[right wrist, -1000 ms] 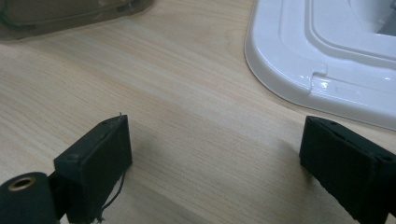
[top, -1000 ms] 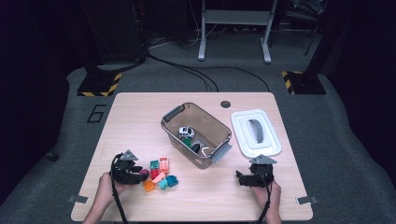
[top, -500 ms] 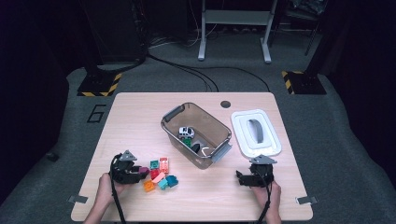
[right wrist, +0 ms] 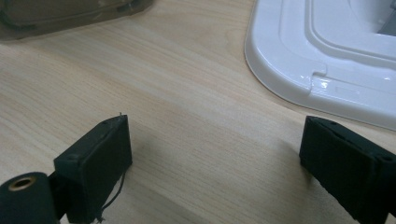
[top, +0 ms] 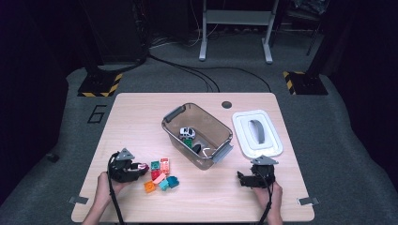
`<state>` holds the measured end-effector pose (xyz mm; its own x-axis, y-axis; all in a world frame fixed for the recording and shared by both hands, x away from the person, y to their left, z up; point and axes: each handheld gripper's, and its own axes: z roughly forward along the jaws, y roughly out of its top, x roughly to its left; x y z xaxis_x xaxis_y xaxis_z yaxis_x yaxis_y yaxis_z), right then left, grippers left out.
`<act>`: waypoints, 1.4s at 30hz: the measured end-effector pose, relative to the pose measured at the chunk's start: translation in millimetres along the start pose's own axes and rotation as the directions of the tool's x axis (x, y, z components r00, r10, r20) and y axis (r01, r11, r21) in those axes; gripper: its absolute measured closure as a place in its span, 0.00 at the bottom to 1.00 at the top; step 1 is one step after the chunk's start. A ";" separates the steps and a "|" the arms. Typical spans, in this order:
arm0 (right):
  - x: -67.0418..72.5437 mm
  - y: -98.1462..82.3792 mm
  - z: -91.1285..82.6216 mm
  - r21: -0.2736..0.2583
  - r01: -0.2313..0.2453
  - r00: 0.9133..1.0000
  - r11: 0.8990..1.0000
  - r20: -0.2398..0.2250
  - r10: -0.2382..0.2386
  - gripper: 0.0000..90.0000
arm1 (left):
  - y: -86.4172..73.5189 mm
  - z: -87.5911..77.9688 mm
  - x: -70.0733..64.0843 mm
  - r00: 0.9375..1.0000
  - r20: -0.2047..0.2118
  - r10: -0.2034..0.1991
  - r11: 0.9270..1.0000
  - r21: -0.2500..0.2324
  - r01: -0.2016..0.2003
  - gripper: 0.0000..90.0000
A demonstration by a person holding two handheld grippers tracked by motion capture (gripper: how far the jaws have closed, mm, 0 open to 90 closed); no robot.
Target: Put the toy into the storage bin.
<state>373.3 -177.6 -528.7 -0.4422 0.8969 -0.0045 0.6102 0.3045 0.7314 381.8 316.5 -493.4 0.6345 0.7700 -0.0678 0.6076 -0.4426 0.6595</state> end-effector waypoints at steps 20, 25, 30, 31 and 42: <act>0.0 0.0 0.0 0.000 0.000 1.000 1.000 0.000 0.000 0.09 | 48.0 -18.1 7.0 1.000 0.008 0.027 0.998 -0.054 -0.026 0.66; 0.0 0.0 0.0 0.000 0.000 1.000 1.000 0.000 0.000 0.09 | 60.3 -22.2 8.2 0.999 0.002 0.040 0.997 -0.064 -0.039 0.66; 0.0 0.0 0.0 0.000 0.000 1.000 1.000 0.000 0.000 0.09 | 73.5 -27.0 8.8 0.999 0.003 0.052 0.996 -0.072 -0.051 0.66; 0.0 0.0 0.0 0.000 0.000 1.000 1.000 0.000 0.000 0.09 | 76.0 -27.6 8.6 0.999 -0.002 0.053 0.996 -0.077 -0.053 0.66; 0.0 -0.1 0.0 0.000 0.000 1.000 1.000 0.000 0.000 0.09 | 106.8 -37.6 14.0 0.998 -0.007 0.067 0.993 -0.101 -0.067 0.66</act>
<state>373.3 -177.6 -528.8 -0.4423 0.8969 -0.0048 0.6099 0.3047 0.7316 437.6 297.3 -395.8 0.6705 0.7417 -0.0183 0.5119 -0.4446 0.7350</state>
